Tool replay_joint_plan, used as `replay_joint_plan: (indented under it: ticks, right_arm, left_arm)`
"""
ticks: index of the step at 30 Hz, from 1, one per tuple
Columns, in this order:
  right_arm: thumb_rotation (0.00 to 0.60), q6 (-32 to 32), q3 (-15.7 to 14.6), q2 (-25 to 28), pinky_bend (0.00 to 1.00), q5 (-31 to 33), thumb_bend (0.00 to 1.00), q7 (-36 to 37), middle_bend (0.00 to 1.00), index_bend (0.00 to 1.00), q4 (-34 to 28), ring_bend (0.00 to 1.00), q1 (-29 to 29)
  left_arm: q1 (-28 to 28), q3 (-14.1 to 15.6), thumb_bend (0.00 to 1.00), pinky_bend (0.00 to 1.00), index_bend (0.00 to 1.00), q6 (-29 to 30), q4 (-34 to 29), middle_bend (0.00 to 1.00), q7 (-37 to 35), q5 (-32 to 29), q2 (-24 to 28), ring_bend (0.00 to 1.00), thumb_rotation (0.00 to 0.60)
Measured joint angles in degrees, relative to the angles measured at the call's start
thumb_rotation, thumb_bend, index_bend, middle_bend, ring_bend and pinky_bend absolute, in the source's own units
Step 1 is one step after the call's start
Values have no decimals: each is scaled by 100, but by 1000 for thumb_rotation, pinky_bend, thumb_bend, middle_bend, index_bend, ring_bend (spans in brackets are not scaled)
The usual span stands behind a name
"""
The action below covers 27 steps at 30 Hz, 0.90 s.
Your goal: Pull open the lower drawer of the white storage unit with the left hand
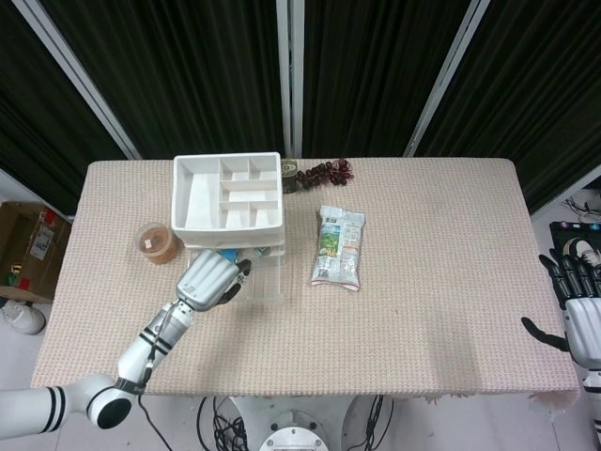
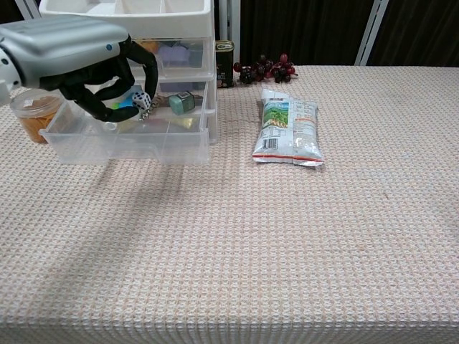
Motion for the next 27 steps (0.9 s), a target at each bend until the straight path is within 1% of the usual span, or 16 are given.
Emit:
replay_joint_plan:
  ticks: [2,6,8,11,15,19,24,27]
  right_arm:
    - [600,7,-4,-10,0,-20,98,5,38,0,2,0,1]
    - [600,11,-31,-35,0,-65,100,9,38,0,11,0,1]
    - [600,25,-35,-33,0,-65,101,15,38,0,9,0,-11]
    - [600,78,-38,-30,0,-71,99,35,38,0,11,0,-39]
    - [600,134,-52,-30,0,-72,98,69,38,0,31,0,-89]
    - [600,170,-64,-22,0,-71,98,94,38,0,41,0,-124]
    - [600,195,-61,-3,0,-77,98,84,38,0,30,0,-139]
    - [600,199,-56,2,0,-83,102,80,38,0,21,0,-138]
  left_arm:
    - [43,120,388,1000,527,59,-117,840,0,320,52,918,600]
    - [86,487,379,1000,523,40,-243,838,136,1010,40,916,600]
    - [84,639,372,1000,520,-51,-233,838,271,1193,-41,916,600]
    - [56,755,357,1000,512,-252,-108,838,439,1338,-237,916,600]
    - [1,853,351,1000,501,-517,257,837,652,1468,-551,915,600]
    - [-37,894,347,1000,480,-781,576,836,716,1438,-858,914,600]
    - [-13,846,235,1000,294,-834,815,828,879,1332,-1085,910,600]
    - [39,815,186,1000,254,-710,817,824,874,1353,-1093,910,600]
